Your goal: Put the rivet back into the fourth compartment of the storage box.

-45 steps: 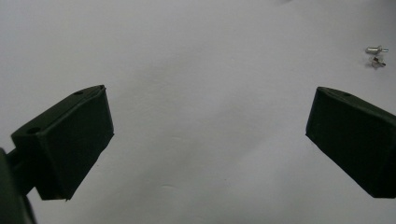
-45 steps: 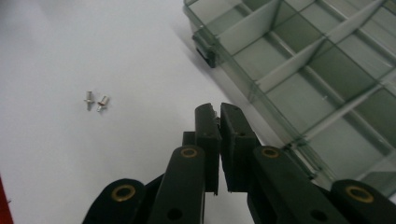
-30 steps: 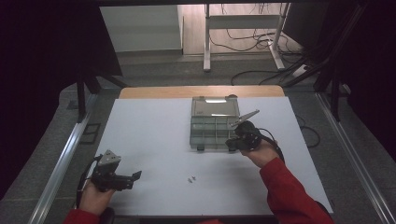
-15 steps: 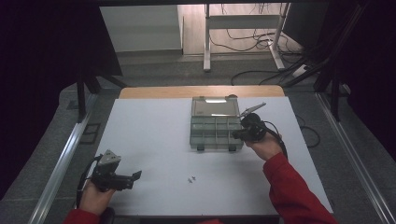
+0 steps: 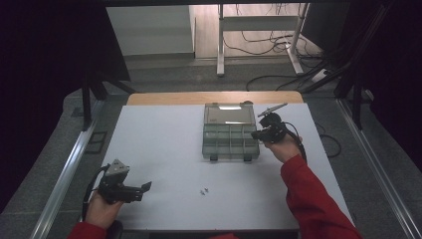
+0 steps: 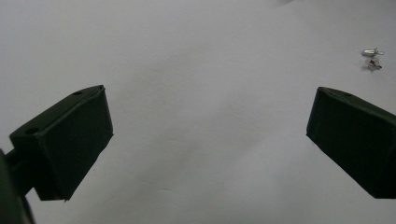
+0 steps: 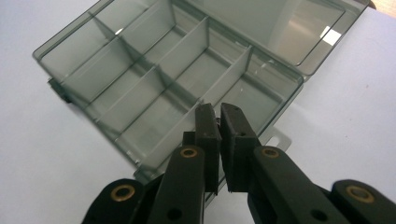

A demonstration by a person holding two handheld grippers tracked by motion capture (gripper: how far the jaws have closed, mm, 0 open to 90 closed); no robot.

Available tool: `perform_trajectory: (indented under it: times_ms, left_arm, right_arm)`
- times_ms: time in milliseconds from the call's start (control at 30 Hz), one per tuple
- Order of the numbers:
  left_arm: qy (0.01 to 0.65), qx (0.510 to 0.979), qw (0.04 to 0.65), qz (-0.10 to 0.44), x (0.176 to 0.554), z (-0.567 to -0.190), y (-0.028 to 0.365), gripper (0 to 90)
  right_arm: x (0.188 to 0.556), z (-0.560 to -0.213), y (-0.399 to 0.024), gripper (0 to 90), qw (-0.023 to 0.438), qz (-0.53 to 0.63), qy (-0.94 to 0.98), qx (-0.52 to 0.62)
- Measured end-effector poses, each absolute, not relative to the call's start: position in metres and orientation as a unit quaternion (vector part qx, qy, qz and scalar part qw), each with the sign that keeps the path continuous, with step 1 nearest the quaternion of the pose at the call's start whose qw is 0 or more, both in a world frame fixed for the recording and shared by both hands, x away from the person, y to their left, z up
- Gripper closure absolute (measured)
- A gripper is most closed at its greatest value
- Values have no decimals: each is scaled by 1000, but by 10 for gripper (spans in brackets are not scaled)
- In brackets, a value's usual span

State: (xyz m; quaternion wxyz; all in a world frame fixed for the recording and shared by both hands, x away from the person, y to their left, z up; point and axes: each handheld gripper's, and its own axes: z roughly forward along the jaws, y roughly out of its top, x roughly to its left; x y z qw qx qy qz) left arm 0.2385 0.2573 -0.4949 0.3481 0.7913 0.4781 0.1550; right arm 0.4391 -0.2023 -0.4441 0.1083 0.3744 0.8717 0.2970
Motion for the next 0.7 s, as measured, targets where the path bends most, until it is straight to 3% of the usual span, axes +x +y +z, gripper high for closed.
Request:
perform_trajectory:
  times_ms: [700]
  left_arm:
    - [478,792,346,154,239,-495,258,7]
  right_arm:
    - [472,-465,-197,858,109,275,871,393]
